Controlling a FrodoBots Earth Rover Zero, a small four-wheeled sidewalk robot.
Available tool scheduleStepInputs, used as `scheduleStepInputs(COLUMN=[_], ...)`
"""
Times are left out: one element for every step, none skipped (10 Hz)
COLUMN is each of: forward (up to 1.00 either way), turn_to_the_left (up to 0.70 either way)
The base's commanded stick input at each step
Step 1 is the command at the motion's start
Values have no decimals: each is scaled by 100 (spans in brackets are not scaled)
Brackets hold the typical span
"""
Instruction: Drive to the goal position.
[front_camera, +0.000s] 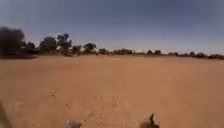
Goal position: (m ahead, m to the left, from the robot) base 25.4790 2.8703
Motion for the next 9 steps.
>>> scheduleStepInputs(forward=[70, 70, 70, 70, 70, 70, 70, 70, 70], turn_to_the_left=[0, 0, 0, 0, 0, 0, 0, 0, 0])
